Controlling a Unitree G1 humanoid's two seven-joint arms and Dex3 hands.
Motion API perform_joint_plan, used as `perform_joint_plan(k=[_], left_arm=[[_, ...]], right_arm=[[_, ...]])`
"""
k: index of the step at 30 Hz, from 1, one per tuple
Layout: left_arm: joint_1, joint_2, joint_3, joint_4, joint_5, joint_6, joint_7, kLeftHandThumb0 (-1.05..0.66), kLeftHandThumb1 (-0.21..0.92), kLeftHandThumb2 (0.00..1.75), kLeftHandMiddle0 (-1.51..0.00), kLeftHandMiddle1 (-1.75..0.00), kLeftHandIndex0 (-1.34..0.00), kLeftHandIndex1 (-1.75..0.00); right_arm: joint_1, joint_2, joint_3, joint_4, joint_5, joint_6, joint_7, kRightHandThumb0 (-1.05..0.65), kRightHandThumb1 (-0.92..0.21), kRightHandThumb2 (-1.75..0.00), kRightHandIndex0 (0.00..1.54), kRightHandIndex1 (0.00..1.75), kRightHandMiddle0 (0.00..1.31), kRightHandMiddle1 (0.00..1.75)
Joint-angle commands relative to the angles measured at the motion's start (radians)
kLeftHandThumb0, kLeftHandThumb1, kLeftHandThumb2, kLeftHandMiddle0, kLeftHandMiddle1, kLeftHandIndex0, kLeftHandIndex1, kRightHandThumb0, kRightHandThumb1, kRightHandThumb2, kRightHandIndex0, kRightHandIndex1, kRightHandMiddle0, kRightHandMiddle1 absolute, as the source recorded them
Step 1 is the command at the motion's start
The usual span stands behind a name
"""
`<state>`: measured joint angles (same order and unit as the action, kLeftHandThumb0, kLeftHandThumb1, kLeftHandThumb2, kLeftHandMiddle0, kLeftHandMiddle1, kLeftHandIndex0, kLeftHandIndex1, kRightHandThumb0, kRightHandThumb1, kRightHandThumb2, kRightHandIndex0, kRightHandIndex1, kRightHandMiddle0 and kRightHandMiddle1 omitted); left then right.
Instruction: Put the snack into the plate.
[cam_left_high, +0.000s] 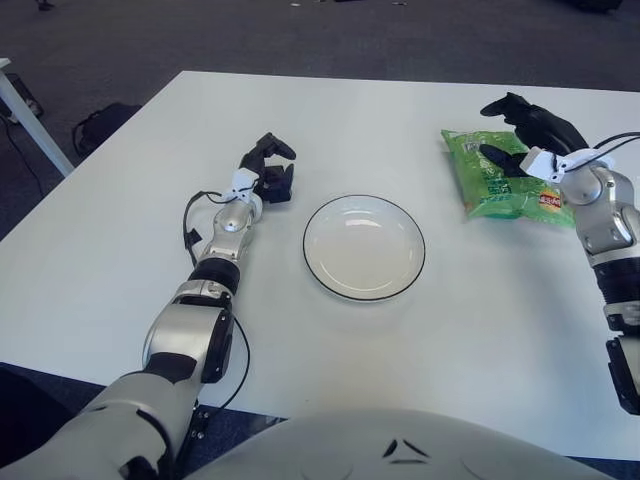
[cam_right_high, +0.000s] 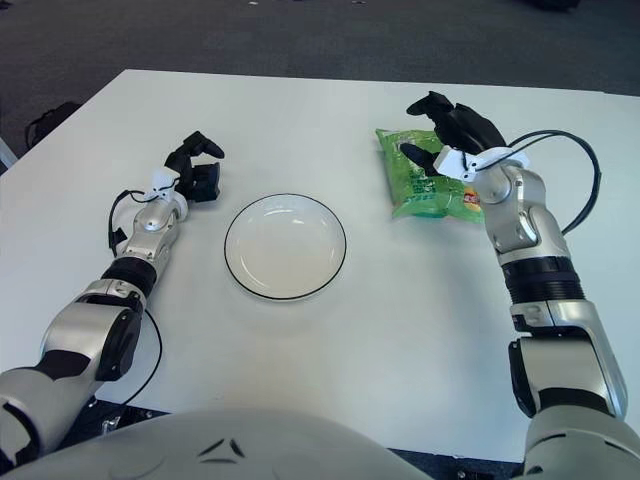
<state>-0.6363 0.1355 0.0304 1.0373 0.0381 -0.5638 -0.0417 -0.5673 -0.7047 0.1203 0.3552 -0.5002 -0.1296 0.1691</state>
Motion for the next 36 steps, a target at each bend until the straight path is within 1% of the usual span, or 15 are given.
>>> perform_joint_plan(k=[1, 6, 10, 13, 18, 22, 25, 28, 31, 36], left_arm=[[0.093, -0.022, -0.012, 0.046, 0.015, 0.004, -0.006, -0.44, 0.43, 1.17, -1.23, -1.75, -0.52, -1.75], [0.094, -0.020, -0.011, 0.047, 0.014, 0.005, -0.014, -0.44, 0.43, 1.18, -1.23, -1.75, -0.52, -1.75], [0.096, -0.021, -0.010, 0.045, 0.013, 0.004, -0.014, -0.44, 0.43, 1.17, -1.22, -1.75, -0.52, -1.75], [0.098, -0.022, -0.009, 0.040, 0.013, 0.009, -0.010, -0.44, 0.44, 1.17, -1.22, -1.75, -0.52, -1.75], [0.101, -0.024, -0.010, 0.032, 0.015, 0.020, -0.002, -0.44, 0.44, 1.16, -1.22, -1.75, -0.52, -1.75], [0.106, -0.026, -0.011, 0.023, 0.018, 0.023, 0.006, -0.44, 0.44, 1.17, -1.23, -1.75, -0.52, -1.75], [0.108, -0.027, -0.009, 0.017, 0.019, 0.024, 0.008, -0.44, 0.43, 1.17, -1.23, -1.75, -0.52, -1.75], [0.112, -0.025, -0.010, 0.003, 0.021, 0.028, 0.011, -0.44, 0.43, 1.17, -1.23, -1.75, -0.52, -1.75], [0.116, -0.023, -0.010, -0.008, 0.021, 0.034, 0.011, -0.44, 0.43, 1.17, -1.23, -1.75, -0.52, -1.75], [0.125, -0.017, -0.011, -0.024, 0.022, 0.036, 0.006, -0.44, 0.44, 1.17, -1.22, -1.75, -0.52, -1.75]], right_arm=[[-0.074, 0.013, 0.040, 0.081, -0.035, -0.045, -0.017, -0.97, -0.92, -1.01, 0.00, 0.34, 0.00, 0.55], [-0.126, 0.013, 0.071, 0.180, -0.057, -0.097, -0.035, -0.98, -0.92, -1.07, 0.00, 0.22, 0.00, 0.51], [-0.169, 0.021, 0.094, 0.283, -0.065, -0.130, -0.049, -0.98, -0.92, -1.11, 0.00, 0.16, 0.00, 0.49], [-0.191, 0.026, 0.111, 0.331, -0.071, -0.145, -0.054, -0.98, -0.92, -1.14, 0.00, 0.13, 0.00, 0.49], [-0.218, 0.044, 0.147, 0.406, -0.095, -0.156, -0.061, -0.99, -0.92, -1.17, 0.00, 0.04, 0.00, 0.49], [-0.220, 0.059, 0.190, 0.478, -0.116, -0.171, -0.060, -1.01, -0.92, -1.17, 0.00, 0.01, 0.00, 0.52], [-0.214, 0.068, 0.230, 0.537, -0.142, -0.200, -0.060, -1.02, -0.92, -1.18, 0.00, 0.00, 0.00, 0.53], [-0.218, 0.065, 0.259, 0.565, -0.149, -0.226, -0.024, -1.02, -0.92, -1.19, 0.01, 0.01, 0.00, 0.52], [-0.224, 0.058, 0.271, 0.575, -0.145, -0.245, 0.011, -1.01, -0.92, -1.20, 0.03, 0.01, 0.00, 0.50], [-0.236, 0.045, 0.289, 0.570, -0.133, -0.249, 0.120, -1.02, -0.92, -1.22, 0.04, 0.02, 0.00, 0.44]])
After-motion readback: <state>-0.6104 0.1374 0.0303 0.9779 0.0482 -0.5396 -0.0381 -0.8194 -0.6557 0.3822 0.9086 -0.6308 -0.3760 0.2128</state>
